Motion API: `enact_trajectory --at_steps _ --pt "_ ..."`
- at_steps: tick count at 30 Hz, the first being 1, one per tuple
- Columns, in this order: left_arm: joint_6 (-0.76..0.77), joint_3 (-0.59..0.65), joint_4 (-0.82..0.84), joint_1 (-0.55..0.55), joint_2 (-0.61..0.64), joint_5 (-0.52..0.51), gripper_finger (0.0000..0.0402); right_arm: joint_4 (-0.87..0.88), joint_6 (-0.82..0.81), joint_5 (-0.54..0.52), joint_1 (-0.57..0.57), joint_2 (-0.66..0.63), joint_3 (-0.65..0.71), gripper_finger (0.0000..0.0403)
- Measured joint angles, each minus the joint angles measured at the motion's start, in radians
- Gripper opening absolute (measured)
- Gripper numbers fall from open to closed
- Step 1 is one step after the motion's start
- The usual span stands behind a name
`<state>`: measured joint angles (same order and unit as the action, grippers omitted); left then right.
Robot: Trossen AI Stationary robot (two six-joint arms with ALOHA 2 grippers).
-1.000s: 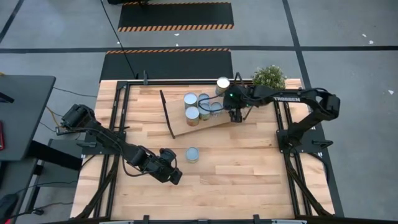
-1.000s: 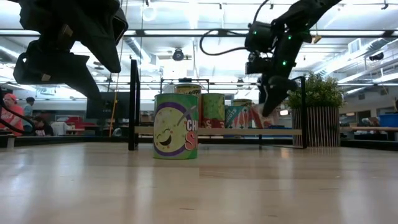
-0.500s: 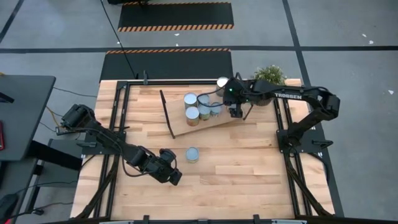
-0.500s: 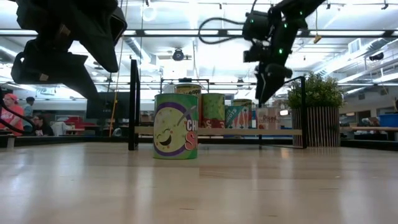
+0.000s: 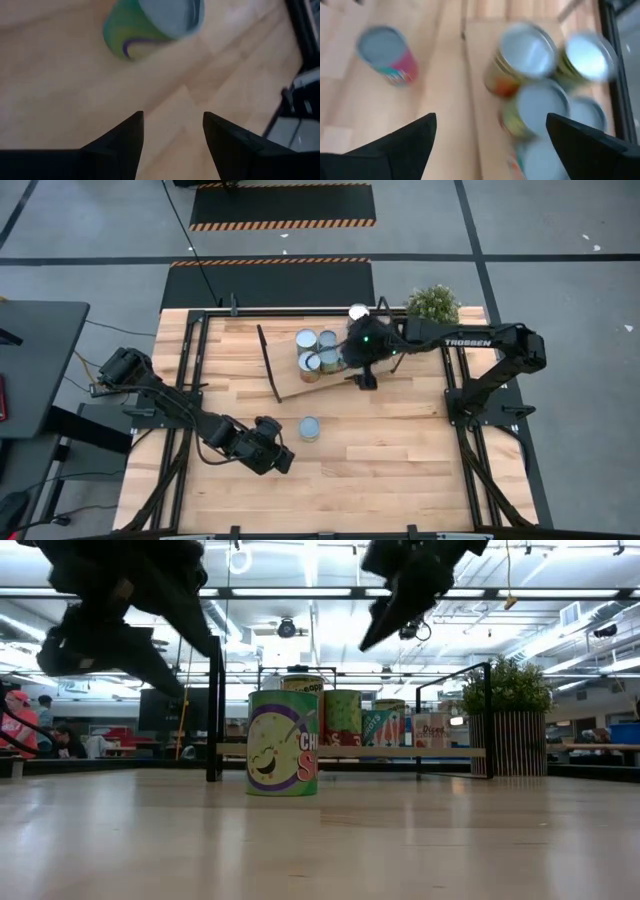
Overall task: Pick and place cans onto a shelf
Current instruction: Put the green can on the shelf
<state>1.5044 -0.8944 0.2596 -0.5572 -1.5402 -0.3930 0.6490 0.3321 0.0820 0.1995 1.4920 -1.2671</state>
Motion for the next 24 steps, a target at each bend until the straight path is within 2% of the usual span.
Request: enact_trajectory --at_steps 4,8,13,19,24 --pt "-0.019 0.0 0.0 0.01 0.0 -0.074 0.0211 -0.091 0.0 0.041 -0.068 0.025 0.001 0.0384" --pt "-0.083 0.0 0.001 0.035 0.0 -0.094 0.0211 -0.145 0.0 0.086 -0.113 0.085 0.001 0.0384" --pt "-0.121 0.0 0.02 0.061 0.0 -0.094 0.0211 -0.147 0.0 0.095 -0.163 0.175 0.002 0.0384" --pt "-0.071 0.0 0.037 0.076 -0.017 -0.091 0.0211 -0.167 0.002 0.096 -0.223 0.265 0.002 0.0384" --pt "-0.039 0.0 0.037 0.084 -0.071 -0.04 0.021 -0.206 -0.036 0.089 -0.254 0.327 0.002 0.0384"
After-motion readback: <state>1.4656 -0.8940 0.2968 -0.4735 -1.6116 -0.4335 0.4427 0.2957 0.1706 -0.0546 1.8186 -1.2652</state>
